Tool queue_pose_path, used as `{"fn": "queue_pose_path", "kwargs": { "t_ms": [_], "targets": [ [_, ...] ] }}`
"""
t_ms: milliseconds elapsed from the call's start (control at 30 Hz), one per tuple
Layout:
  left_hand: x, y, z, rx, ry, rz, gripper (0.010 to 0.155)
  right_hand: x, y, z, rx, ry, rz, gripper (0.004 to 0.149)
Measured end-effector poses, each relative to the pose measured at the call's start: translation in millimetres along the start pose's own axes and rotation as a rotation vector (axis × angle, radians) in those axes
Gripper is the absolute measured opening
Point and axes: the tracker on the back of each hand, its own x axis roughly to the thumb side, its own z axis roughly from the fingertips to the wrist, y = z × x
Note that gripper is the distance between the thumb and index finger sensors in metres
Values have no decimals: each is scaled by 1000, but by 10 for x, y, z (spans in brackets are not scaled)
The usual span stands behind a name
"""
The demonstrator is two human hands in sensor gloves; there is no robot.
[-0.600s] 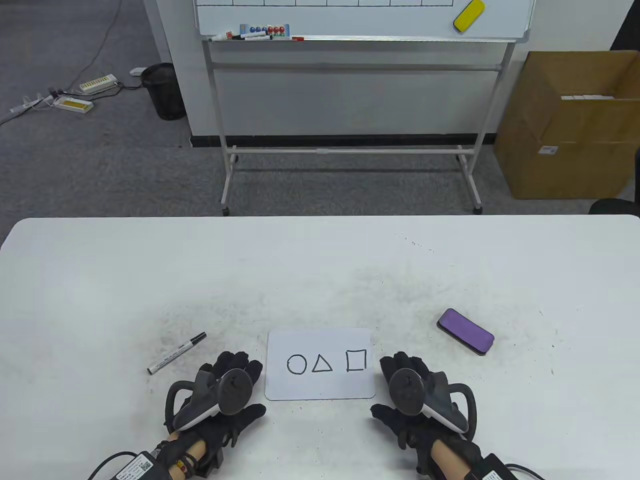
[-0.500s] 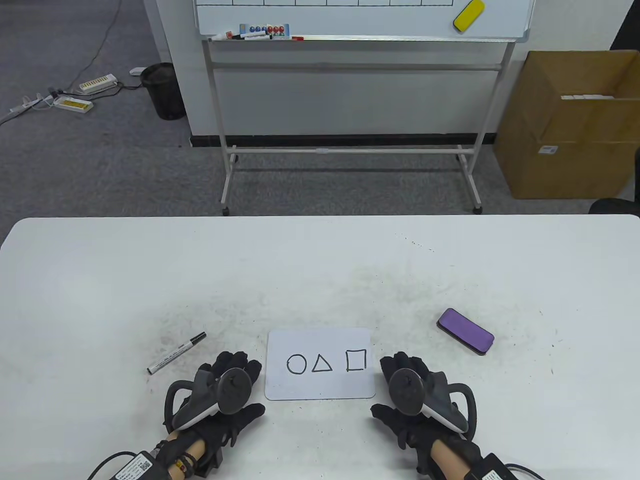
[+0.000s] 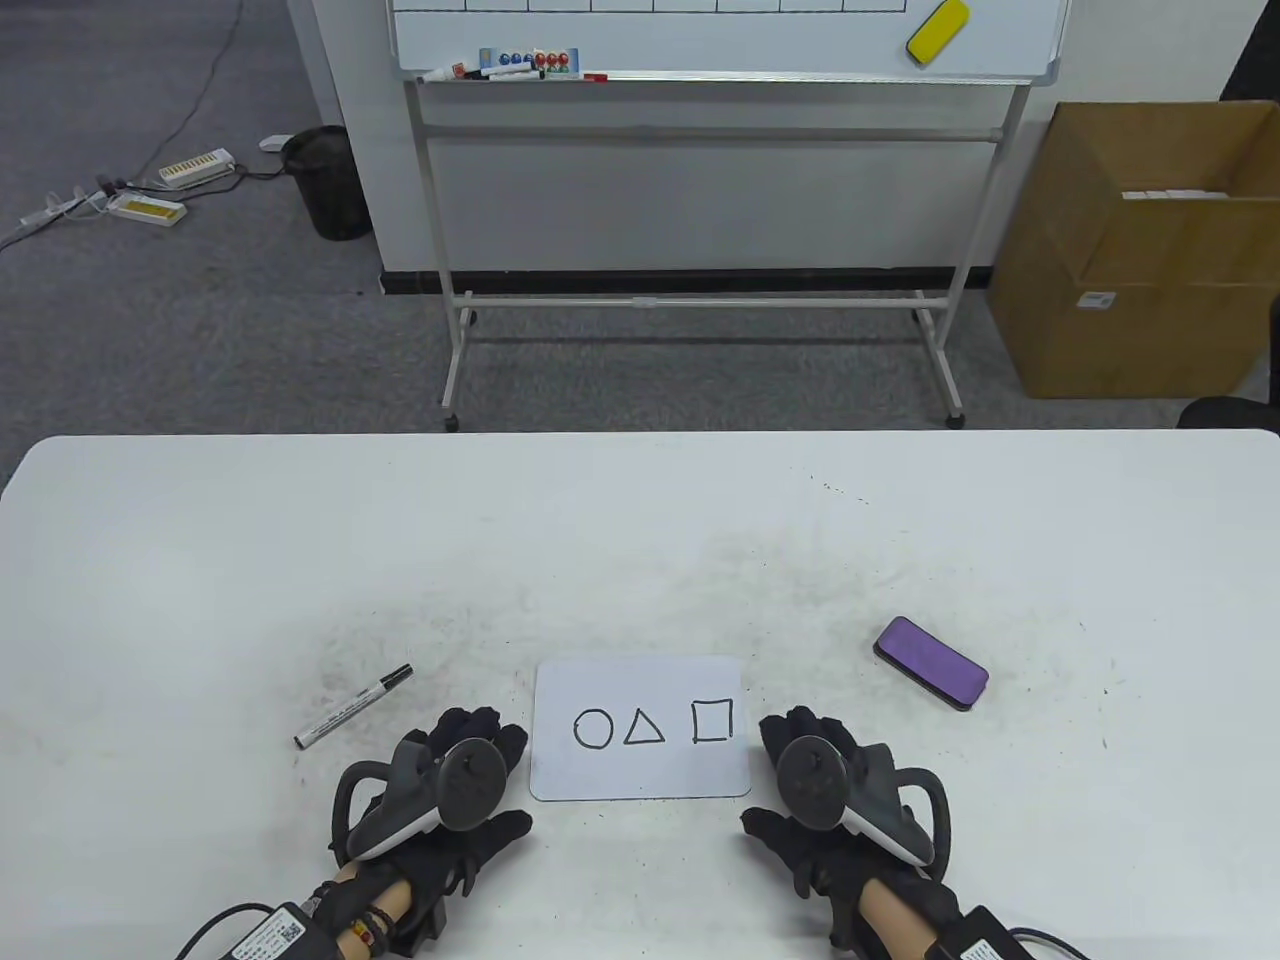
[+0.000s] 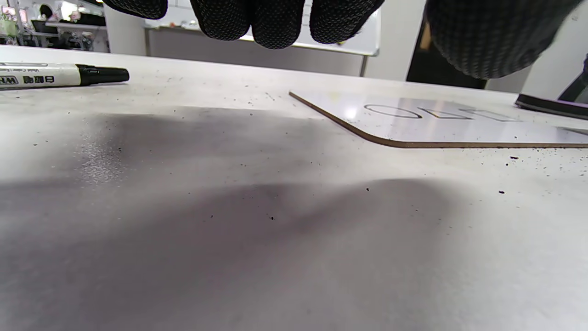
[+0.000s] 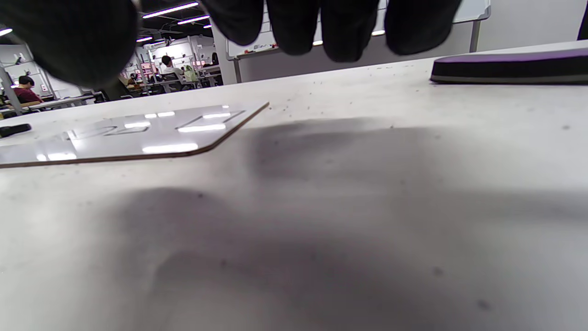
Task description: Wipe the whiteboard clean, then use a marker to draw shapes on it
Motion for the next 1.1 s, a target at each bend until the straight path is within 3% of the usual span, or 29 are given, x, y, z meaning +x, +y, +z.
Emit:
{"fn": "queue_pose_path", "kwargs": {
  "t_ms": [100, 267, 500, 600, 800, 1100],
  "targets": [
    [6, -3, -5, 1, -4, 2, 82, -100, -69, -56, -28, 37, -5, 91],
    [38, -15, -19, -6, -16, 0, 82, -570, -260, -273, -109, 213, -5, 92],
    [56, -51, -38, -20, -20, 0, 82, -1212, -252, -556, -59, 438, 73, 94],
    [62, -67, -45, -25, -20, -1, 82, -1403, -194, -613, 28, 479, 45, 95],
    [91, -92, -58, -37, -30, -5, 82, -1486, -162, -681, 48, 502, 51, 89],
    [91, -101, -66, -40, -38, 7, 82, -1462, -164, -685, -35, 512, 99, 86]
  ]
}}
